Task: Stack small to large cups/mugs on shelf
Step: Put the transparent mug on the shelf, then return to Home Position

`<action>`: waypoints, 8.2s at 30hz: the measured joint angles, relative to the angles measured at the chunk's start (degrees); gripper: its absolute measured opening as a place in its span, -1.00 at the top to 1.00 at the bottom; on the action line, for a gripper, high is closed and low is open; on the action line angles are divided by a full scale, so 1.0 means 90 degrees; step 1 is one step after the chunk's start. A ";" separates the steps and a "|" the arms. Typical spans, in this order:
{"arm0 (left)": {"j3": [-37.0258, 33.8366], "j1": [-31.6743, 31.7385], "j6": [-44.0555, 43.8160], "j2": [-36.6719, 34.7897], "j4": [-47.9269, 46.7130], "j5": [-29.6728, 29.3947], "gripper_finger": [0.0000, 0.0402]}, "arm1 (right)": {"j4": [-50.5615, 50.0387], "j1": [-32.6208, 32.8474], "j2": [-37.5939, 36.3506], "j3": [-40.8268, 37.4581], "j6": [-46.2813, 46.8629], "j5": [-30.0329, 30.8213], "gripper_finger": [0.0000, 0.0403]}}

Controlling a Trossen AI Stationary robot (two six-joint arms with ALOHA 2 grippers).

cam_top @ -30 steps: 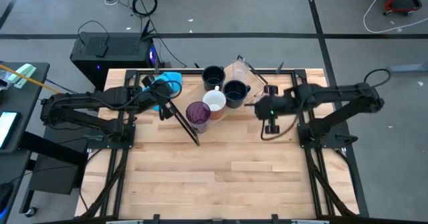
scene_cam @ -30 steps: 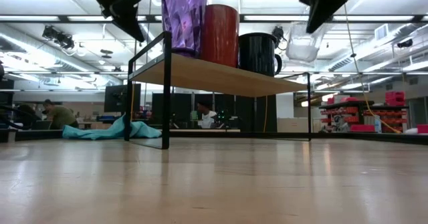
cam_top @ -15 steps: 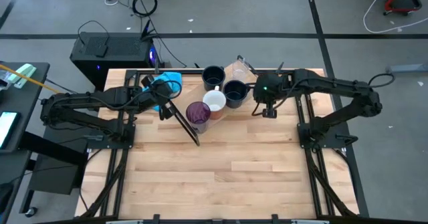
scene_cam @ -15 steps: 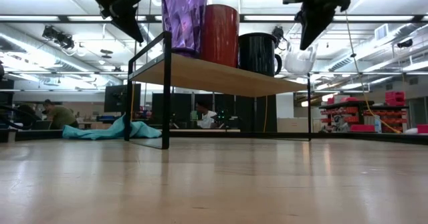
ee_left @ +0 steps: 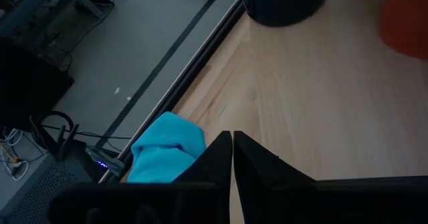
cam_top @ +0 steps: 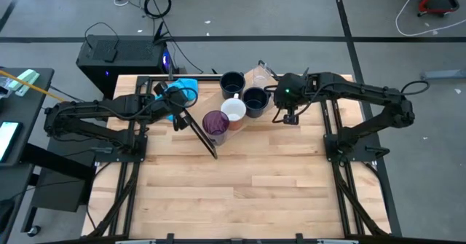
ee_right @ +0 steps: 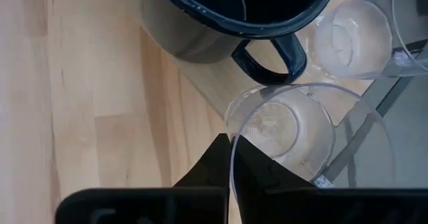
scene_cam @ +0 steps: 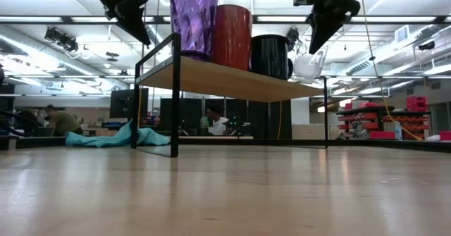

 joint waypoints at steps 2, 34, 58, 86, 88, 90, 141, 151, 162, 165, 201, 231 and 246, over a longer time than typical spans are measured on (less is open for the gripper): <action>0.0000 0.0000 0.0018 0.0000 0.0009 0.0000 0.89 | 0.0000 -0.0009 0.0000 0.0000 -0.0038 -0.0012 0.93; 0.0000 0.0002 0.0050 0.0002 -0.0014 0.0001 0.93 | 0.0583 -0.1009 0.0164 -0.0006 -0.0658 -0.0746 0.72; 0.0000 0.0002 0.0050 0.0002 -0.0076 0.0047 0.89 | 0.1105 -0.1039 0.0018 -0.0007 -0.0922 -0.0532 0.52; 0.0002 0.0002 -0.0130 -0.0294 -0.0278 0.0047 0.94 | -0.0308 -0.1128 -0.0848 -0.0563 0.0584 -0.0652 0.54; 0.0002 0.0002 -0.0128 -0.0294 -0.0278 0.0049 0.94 | -0.0102 -0.1234 -0.0840 -0.0746 0.0585 -0.0481 0.54; 0.0002 0.0002 -0.0125 -0.0294 -0.0275 0.0049 0.92 | 0.0041 -0.1324 -0.0840 -0.0897 0.0556 -0.0222 0.55; -0.1652 -0.2179 -0.0963 -0.1506 0.1172 -0.0225 0.96 | 0.3977 0.0154 -0.3928 -0.3336 0.2723 -0.2394 0.58; -0.2970 -0.2657 -0.0590 -0.2728 0.3087 0.0084 0.96 | 0.6878 0.0664 -0.4886 -0.5060 0.2746 -0.2291 0.59; -0.4189 -0.2657 -0.0413 -0.4219 0.4441 0.0906 0.97 | 0.8772 0.0631 -0.6321 -0.7051 0.2559 -0.2293 0.72; -0.4454 -0.2657 -0.0293 -0.4510 0.4833 0.1119 0.97 | 0.8517 0.0631 -0.6983 -0.7218 0.2538 -0.2293 0.78; -0.6482 -0.2907 -0.0877 -0.5502 0.6639 0.1589 0.93 | 0.7157 0.0648 -0.8208 -0.8024 0.2226 -0.2725 0.81; -0.6487 -0.2907 -0.0950 -0.5501 0.6636 0.1577 0.87 | 0.7157 0.0648 -0.8208 -0.8021 0.2226 -0.2725 0.81; -0.6487 -0.2907 -0.0951 -0.5501 0.6636 0.1579 0.88 | 0.7157 0.0648 -0.8208 -0.8021 0.2226 -0.2725 0.81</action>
